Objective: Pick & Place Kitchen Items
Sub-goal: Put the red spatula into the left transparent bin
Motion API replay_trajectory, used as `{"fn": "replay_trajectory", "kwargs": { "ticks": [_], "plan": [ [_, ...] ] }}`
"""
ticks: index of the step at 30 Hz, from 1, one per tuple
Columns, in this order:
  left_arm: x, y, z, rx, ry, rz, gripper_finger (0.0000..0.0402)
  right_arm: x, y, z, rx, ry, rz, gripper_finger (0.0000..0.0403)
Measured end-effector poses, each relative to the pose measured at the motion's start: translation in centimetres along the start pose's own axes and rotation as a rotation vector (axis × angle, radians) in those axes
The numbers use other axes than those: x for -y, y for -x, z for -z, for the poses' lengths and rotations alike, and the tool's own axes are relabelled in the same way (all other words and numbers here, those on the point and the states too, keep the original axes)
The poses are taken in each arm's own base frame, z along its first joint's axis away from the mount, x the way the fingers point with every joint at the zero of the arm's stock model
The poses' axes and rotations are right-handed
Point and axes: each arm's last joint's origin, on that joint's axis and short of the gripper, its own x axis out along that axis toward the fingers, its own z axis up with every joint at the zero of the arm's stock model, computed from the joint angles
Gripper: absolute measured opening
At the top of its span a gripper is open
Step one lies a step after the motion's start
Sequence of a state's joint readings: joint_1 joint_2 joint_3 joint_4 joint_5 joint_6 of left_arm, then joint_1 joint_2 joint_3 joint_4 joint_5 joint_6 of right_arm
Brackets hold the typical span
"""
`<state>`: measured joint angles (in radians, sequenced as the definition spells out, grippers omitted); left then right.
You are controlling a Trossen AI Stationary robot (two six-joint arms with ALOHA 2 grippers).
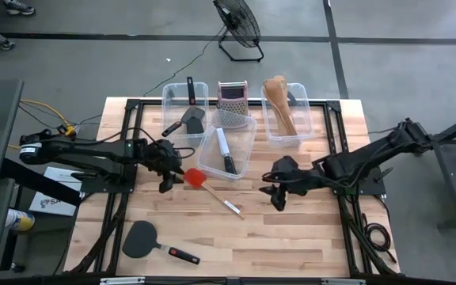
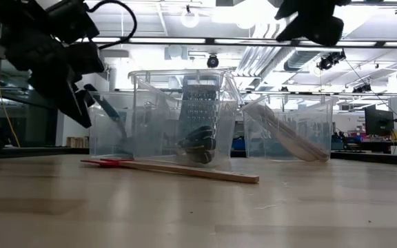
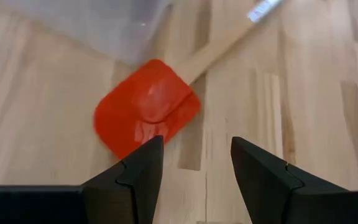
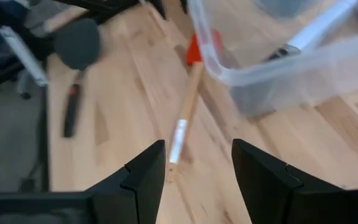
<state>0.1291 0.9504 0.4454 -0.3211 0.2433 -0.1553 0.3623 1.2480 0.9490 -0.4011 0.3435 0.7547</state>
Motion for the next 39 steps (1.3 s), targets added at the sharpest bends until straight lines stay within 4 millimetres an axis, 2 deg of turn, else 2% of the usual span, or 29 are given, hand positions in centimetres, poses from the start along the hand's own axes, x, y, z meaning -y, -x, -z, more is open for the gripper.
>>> {"fn": "replay_trajectory", "kwargs": {
  "ticks": [6, 10, 17, 21, 29, 34, 39],
  "plan": [
    [1.0, -0.6, 0.2, -0.018, -0.211, -0.008, 0.0186, 0.6, -0.5, 0.7, -0.038, -0.098, 0.091, 0.0177],
    [1.6, -1.6, 0.4, -0.049, -0.286, -0.049, 0.0186, 1.0, -0.5, 0.7, -0.048, -0.191, 0.124, 0.0177],
    [2.0, -3.4, 0.8, -0.094, -0.368, -0.178, 0.0186, 1.9, -0.4, 1.2, -0.095, -0.145, 0.221, 0.0177],
    [1.9, -4.0, 0.6, -0.063, -0.247, -0.221, 0.0186, 2.6, -0.4, 0.6, -0.065, -0.108, 0.256, 0.0177],
    [1.6, -4.0, 0.5, 0.04, 0.209, -0.338, 0.0186, 4.6, 0.2, -1.3, -0.044, 0.045, 0.285, 0.0177],
    [1.4, -3.9, 0.5, 0.089, 0.361, -0.398, 0.0185, 5.8, 0.7, -2.1, -0.054, 0.167, 0.318, 0.0177],
    [1.2, -3.9, 0.9, 0.084, 0.495, -0.431, 0.0148, 6.9, 1.6, -2.4, -0.08, 0.231, 0.359, 0.0177]
  ]
}}
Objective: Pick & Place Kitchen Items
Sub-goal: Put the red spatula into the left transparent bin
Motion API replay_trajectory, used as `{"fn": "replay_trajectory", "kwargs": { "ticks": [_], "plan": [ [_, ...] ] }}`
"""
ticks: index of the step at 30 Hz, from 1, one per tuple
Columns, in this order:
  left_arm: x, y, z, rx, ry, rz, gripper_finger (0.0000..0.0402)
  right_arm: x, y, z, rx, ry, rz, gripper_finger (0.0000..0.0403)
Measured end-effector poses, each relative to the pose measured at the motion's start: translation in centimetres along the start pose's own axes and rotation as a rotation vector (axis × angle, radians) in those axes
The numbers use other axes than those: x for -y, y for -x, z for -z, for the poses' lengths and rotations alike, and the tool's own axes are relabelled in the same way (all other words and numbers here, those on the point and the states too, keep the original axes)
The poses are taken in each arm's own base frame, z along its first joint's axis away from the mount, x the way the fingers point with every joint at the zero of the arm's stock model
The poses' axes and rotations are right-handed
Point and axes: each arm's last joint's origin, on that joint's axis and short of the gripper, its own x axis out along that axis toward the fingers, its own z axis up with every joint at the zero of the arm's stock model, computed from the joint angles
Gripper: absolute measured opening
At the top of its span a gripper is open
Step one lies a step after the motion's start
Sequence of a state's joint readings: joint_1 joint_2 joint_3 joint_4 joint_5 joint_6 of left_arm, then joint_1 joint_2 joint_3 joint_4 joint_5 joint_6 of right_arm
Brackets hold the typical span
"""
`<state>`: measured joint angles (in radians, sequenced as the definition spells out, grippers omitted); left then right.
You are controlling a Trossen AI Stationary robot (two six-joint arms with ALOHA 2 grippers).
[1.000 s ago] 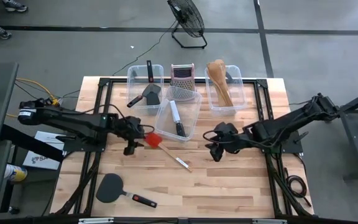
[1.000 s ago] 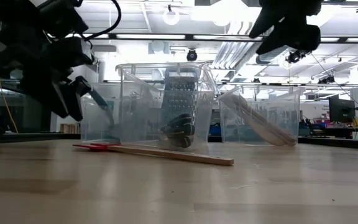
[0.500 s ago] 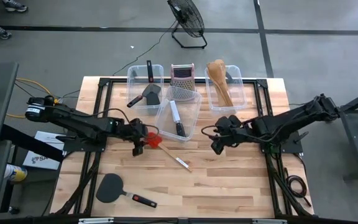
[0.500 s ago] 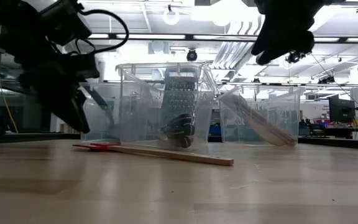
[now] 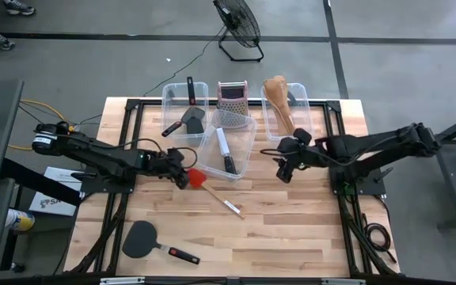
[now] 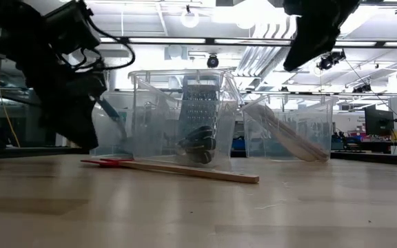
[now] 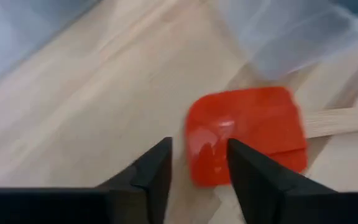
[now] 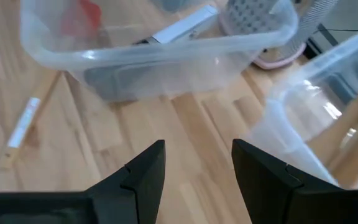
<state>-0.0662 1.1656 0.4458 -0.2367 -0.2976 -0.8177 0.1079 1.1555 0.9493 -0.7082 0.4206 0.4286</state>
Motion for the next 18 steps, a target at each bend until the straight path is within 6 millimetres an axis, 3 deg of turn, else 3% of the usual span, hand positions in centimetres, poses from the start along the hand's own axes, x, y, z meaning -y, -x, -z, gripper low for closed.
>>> {"fn": "replay_trajectory", "kwargs": {
  "ticks": [7, 18],
  "plan": [
    [-0.5, 0.0, 0.5, -0.055, 0.157, -0.049, 0.0017, 2.2, 1.2, 0.2, -0.021, 0.007, 0.056, 0.0177],
    [-0.2, -1.7, 0.8, -0.049, 0.213, -0.089, 0.0001, 4.4, 2.8, 0.1, 0.029, -0.017, 0.097, 0.0177]
  ]
}}
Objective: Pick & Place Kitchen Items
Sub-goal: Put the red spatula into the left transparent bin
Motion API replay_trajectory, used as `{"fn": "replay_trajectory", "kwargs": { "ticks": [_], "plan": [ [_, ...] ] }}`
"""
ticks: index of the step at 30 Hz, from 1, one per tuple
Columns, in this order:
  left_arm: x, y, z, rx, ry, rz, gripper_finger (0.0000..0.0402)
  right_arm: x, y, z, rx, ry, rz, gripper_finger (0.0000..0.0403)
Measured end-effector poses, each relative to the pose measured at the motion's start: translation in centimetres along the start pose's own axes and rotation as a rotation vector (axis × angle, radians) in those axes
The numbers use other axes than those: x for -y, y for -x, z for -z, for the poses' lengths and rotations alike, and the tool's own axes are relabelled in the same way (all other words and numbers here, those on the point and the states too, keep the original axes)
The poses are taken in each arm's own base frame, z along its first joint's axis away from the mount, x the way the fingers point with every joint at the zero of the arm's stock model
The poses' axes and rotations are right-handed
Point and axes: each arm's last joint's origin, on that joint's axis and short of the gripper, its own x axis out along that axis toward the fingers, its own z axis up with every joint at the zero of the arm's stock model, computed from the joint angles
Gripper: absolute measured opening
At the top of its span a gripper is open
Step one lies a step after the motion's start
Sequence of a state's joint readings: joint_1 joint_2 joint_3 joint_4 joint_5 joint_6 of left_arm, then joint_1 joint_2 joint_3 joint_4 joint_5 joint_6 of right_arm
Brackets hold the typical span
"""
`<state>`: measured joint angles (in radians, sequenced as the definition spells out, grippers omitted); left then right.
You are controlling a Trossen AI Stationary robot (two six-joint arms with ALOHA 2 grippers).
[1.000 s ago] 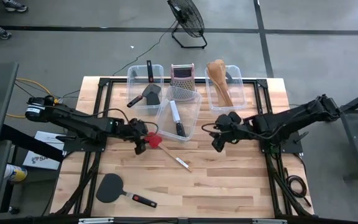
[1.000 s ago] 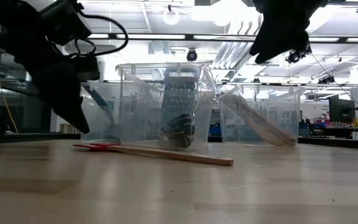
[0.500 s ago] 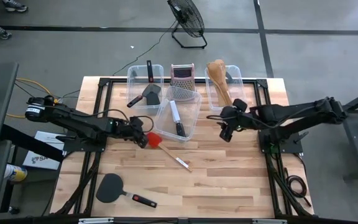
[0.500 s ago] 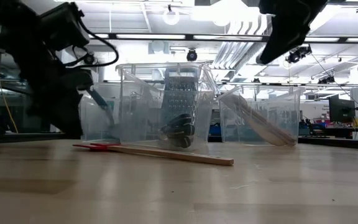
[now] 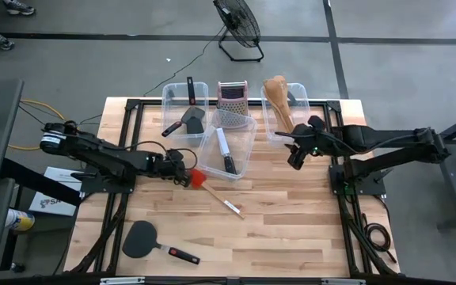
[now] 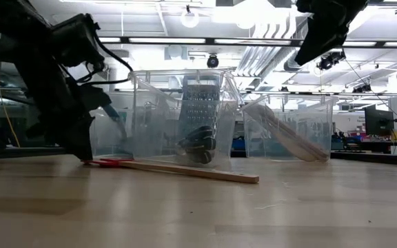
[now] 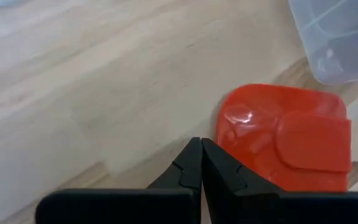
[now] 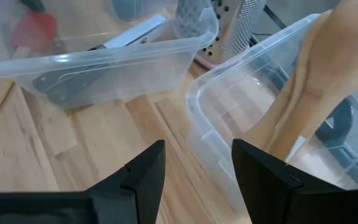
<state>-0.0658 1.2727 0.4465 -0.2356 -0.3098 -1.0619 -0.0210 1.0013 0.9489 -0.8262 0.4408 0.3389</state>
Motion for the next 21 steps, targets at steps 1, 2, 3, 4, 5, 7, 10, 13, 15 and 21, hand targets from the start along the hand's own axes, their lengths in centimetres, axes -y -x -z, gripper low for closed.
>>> {"fn": "replay_trajectory", "kwargs": {
  "ticks": [1, 2, 3, 4, 5, 7, 10, 13, 15, 21],
  "plan": [
    [0.1, -0.3, 0.1, -0.005, 0.005, -0.001, 0.0001, 0.1, 0.0, 0.0, 0.0, 0.001, 0.003, 0.0177],
    [0.1, -0.5, 0.1, -0.009, 0.013, -0.004, 0.0001, 0.2, 0.1, 0.0, 0.0, 0.002, 0.006, 0.0177],
    [0.2, -0.7, 0.2, -0.012, 0.021, -0.005, 0.0001, 0.3, 0.1, 0.0, 0.0, 0.001, 0.009, 0.0177],
    [0.3, -0.9, 0.2, -0.018, 0.029, -0.01, 0.0001, 0.5, 0.2, 0.0, 0.003, 0.003, 0.011, 0.0177],
    [0.4, -1.1, 0.2, -0.026, 0.034, -0.015, 0.0001, 0.5, 0.2, 0.0, 0.0, 0.008, 0.015, 0.0177],
    [0.8, -1.2, 0.1, -0.048, 0.031, -0.01, 0.0001, 0.6, 0.2, 0.1, -0.003, 0.013, 0.02, 0.0177],
    [1.5, -1.4, 0.0, -0.094, 0.001, 0.008, 0.0, 0.7, 0.2, 0.2, -0.017, 0.018, 0.027, 0.0177],
    [2.3, -1.3, 0.1, -0.122, -0.012, 0.047, 0.0, 0.8, 0.2, 0.2, -0.024, 0.022, 0.029, 0.0177],
    [2.9, -1.0, 0.3, -0.143, -0.024, 0.079, 0.0, 0.8, 0.2, 0.3, -0.025, 0.023, 0.029, 0.0177],
    [4.8, 0.0, 1.4, -0.242, -0.06, 0.176, 0.0, 0.8, 0.2, 0.4, -0.043, 0.031, 0.034, 0.0177]
  ]
}}
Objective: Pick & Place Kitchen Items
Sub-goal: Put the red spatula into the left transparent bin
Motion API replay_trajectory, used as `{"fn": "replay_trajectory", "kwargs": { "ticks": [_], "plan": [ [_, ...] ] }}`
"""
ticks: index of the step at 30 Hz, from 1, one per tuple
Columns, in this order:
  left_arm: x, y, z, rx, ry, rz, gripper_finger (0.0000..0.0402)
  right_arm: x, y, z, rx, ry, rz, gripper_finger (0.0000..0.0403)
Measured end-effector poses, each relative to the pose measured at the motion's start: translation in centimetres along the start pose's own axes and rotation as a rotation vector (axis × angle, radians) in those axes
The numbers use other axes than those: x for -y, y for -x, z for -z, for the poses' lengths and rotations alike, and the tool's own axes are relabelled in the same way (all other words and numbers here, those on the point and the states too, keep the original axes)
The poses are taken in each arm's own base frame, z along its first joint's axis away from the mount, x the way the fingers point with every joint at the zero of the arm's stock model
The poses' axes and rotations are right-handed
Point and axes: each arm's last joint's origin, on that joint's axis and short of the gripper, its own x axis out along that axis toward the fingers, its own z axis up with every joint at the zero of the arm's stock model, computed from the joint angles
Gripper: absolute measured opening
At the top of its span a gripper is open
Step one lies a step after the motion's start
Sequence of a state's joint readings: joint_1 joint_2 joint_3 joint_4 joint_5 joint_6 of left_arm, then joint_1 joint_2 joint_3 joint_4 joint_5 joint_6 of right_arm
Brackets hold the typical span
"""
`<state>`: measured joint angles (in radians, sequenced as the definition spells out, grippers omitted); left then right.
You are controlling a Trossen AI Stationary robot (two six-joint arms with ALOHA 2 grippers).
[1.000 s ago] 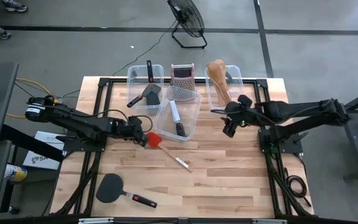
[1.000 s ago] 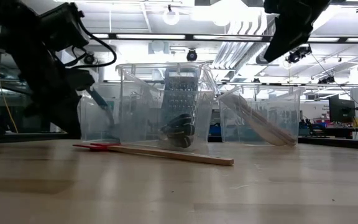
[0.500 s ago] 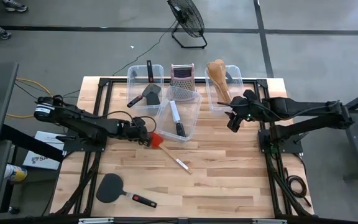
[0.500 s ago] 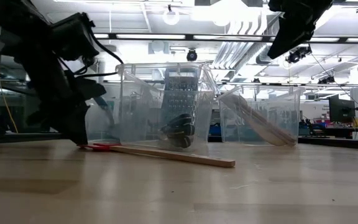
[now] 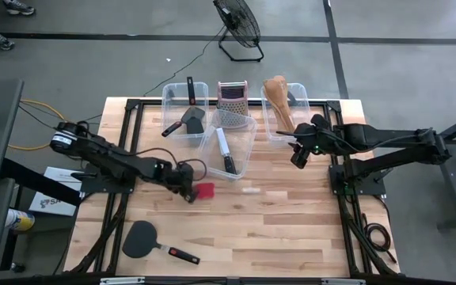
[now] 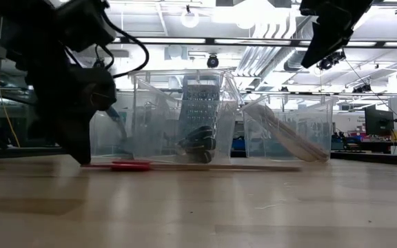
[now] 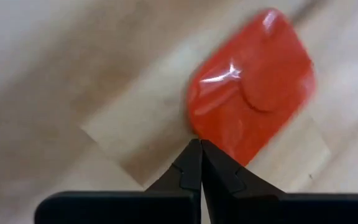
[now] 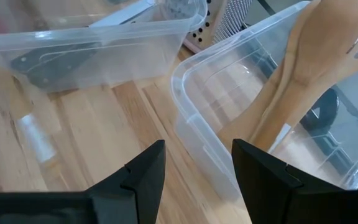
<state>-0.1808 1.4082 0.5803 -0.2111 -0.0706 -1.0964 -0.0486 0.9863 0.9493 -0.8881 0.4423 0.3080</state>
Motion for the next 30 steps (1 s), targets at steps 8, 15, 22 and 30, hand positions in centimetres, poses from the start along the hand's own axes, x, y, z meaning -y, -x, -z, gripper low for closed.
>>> {"fn": "replay_trajectory", "kwargs": {
  "ticks": [8, 15, 22, 30],
  "plan": [
    [1.7, 0.3, 1.9, -0.045, 0.001, 0.043, 0.0, 0.0, 0.1, 0.2, -0.023, 0.004, -0.03, 0.0177],
    [2.5, 0.9, 2.7, -0.045, -0.038, 0.035, 0.0, 0.2, 0.8, 0.4, -0.015, -0.006, -0.082, 0.0177],
    [4.1, 2.7, 1.6, -0.019, -0.144, -0.043, 0.0, -0.2, 1.6, 0.8, -0.059, 0.069, -0.364, 0.0177],
    [6.3, 6.1, 1.0, 0.048, -0.308, -0.181, 0.0, -1.3, 1.9, 1.0, -0.08, 0.168, -0.546, 0.0177]
  ]
}}
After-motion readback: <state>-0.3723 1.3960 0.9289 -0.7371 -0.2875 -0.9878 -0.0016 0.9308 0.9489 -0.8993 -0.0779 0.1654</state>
